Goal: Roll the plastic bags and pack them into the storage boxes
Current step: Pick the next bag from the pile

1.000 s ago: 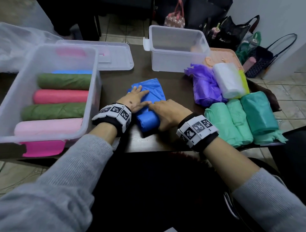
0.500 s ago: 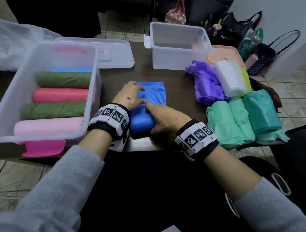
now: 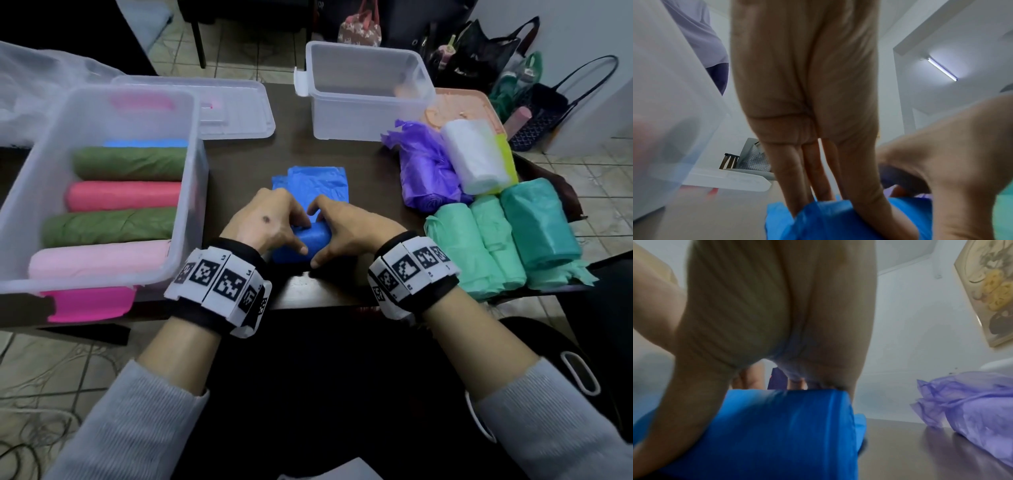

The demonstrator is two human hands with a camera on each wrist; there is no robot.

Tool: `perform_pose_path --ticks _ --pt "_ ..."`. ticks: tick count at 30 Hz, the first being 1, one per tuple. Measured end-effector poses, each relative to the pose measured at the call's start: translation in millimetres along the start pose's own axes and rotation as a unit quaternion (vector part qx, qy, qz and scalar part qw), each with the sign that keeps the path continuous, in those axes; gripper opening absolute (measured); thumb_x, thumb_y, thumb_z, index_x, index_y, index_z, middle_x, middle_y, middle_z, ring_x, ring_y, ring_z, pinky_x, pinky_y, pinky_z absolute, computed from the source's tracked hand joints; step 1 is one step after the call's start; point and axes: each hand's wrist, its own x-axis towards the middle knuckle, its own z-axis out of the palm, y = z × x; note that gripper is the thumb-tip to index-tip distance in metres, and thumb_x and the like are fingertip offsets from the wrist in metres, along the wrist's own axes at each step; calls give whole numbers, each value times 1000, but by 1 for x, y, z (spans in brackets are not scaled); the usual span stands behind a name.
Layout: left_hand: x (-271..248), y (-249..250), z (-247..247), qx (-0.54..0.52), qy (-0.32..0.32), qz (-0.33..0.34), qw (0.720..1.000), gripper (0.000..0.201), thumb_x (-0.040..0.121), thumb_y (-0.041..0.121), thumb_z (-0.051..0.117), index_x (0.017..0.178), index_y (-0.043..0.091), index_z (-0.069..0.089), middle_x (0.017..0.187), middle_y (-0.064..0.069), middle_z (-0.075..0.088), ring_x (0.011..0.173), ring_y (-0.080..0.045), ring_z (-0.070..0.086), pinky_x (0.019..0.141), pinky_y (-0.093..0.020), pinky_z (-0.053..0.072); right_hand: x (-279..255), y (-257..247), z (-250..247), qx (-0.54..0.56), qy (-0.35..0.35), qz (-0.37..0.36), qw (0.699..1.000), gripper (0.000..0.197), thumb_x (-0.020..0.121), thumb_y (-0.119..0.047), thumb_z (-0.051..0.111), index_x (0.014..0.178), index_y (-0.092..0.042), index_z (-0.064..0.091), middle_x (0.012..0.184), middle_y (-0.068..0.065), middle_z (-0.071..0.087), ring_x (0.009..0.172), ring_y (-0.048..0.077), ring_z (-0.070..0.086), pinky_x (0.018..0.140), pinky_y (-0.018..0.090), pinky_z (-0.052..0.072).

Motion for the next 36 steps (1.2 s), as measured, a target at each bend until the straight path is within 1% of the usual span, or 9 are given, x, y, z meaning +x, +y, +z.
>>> perform_pose_path --ticks 5,10,13,18,22,25,28,32,36 --pt "13 0 -4 22 -38 0 999 44 73 21 79 115 21 67 114 0 67 106 -14 59 95 -28 45 -27 -19 16 -206 153 0 966 56 77 -32 71 121 -11 42 122 8 42 115 26 40 86 36 40" --pt "24 2 -8 65 -77 -17 995 36 84 25 66 120 25 64 120 4 64 110 -16 58 101 -34 44 -33 -26 34 -198 173 4 965 34 90 -8 46 124 -6 42 126 13 43 118 30 41 96 35 33" --pt "29 3 -7 63 -73 -28 995 31 85 22 60 115 23 65 121 1 64 110 -21 58 101 -35 43 -21 -24 27 -216 157 12 964 34 90 -5 43 124 -6 41 127 12 43 118 29 41 94 35 34" --pt "26 3 -9 4 79 -23 997 29 76 15 76 104 16 70 106 -6 65 103 -24 61 89 -31 48 -1 -23 5 -195 79 35 977 38 89 -7 49 126 -2 43 130 16 42 122 32 40 96 39 38" --pt "21 0 -1 26 38 -19 999 54 64 22 85 114 17 66 111 -3 63 102 -21 59 86 -26 46 14 -19 -13 -165 12 48 985 40 86 -12 55 125 -6 49 129 16 48 120 30 45 93 35 41" --pt "23 0 6 51 44 -17 998 62 57 18 87 114 20 61 120 -6 59 109 -25 56 92 -37 48 25 -15 -24 -156 -32 65 985 39 85 -16 51 123 -12 53 122 8 57 110 25 54 86 31 44" --pt "24 2 2 54 37 -19 998 60 59 14 86 113 19 62 118 -7 60 108 -27 57 91 -40 49 30 -11 -30 -132 -51 85 986 53 84 -21 55 135 -15 42 130 4 54 117 24 52 99 37 43" --pt "27 7 -5 58 15 -21 998 58 59 10 86 112 18 64 114 -7 63 106 -26 59 89 -38 50 17 -9 -20 -59 11 59 996 70 79 -19 66 138 -13 30 136 7 40 126 25 41 102 36 39" --pt "28 11 -5 79 -46 -36 995 54 61 12 87 111 18 66 110 -6 66 100 -24 62 87 -36 51 -12 -15 11 -202 137 20 970 56 75 -24 69 120 -10 39 125 10 38 117 28 39 87 36 37"
